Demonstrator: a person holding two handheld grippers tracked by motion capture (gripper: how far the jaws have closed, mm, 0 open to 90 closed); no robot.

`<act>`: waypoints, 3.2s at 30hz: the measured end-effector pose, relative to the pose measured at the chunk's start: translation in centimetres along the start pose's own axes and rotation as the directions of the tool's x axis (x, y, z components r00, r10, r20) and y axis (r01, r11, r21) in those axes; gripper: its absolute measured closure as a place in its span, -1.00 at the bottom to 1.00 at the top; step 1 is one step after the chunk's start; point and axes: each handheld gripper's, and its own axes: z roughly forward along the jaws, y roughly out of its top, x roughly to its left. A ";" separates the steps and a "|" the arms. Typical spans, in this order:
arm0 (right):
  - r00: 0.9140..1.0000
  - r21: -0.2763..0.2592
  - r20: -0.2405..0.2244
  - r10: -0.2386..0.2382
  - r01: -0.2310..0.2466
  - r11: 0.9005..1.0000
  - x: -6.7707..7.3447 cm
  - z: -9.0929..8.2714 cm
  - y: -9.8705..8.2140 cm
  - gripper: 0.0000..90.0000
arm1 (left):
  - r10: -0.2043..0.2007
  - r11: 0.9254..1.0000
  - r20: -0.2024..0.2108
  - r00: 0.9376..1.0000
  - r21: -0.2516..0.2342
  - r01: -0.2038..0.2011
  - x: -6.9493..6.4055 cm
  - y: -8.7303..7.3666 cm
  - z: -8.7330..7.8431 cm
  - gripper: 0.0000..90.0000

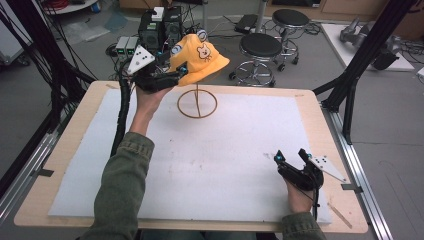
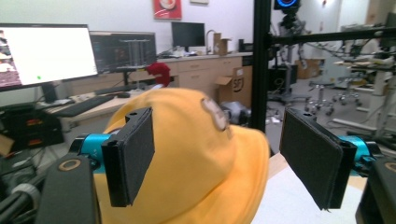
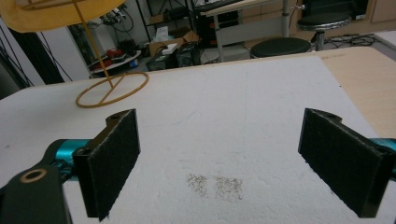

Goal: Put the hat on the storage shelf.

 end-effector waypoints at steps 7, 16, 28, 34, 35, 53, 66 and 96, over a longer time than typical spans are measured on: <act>1.000 -0.003 0.003 0.001 -0.001 1.000 0.1 0.1 0.0 -0.74 | -0.036 0.999 -0.042 0.998 -0.029 0.035 0.7 -0.5 -2.4 -0.42; 1.000 -0.016 0.010 -0.007 0.007 1.000 0.1 0.0 0.1 -0.74 | -0.031 0.998 -0.067 0.997 -0.050 0.027 0.6 -0.5 -5.1 -0.43; 1.000 -0.014 0.016 -0.011 0.012 1.000 0.3 -0.2 0.0 -0.74 | -0.064 0.996 -0.167 0.984 -0.072 0.052 1.7 -2.1 -10.5 -0.44; 1.000 -0.014 0.017 -0.018 0.019 1.000 0.3 -0.1 0.0 -0.74 | -0.065 0.997 -0.189 0.980 -0.061 0.055 1.8 -2.7 -12.2 -0.44; 1.000 -0.013 0.017 -0.019 0.019 1.000 0.3 -0.1 0.0 -0.74 | -0.064 0.997 -0.194 0.979 -0.059 0.053 1.8 -2.8 -12.4 -0.44; 0.999 -0.006 0.024 -0.023 0.023 1.000 0.5 -0.3 -0.1 -0.74 | -0.050 0.999 -0.275 0.960 0.005 0.054 0.6 -4.7 -16.5 -0.48; 0.999 -0.008 0.037 -0.018 0.018 1.000 0.4 -0.5 -0.1 -0.74 | -0.031 0.999 -0.305 0.952 0.031 0.042 -0.8 -6.1 -18.7 -0.50; 0.999 -0.013 0.045 0.016 -0.015 1.000 0.1 -0.9 -0.4 -0.74 | -0.099 0.980 -0.444 0.891 0.111 0.165 -1.8 -12.6 -24.9 -0.50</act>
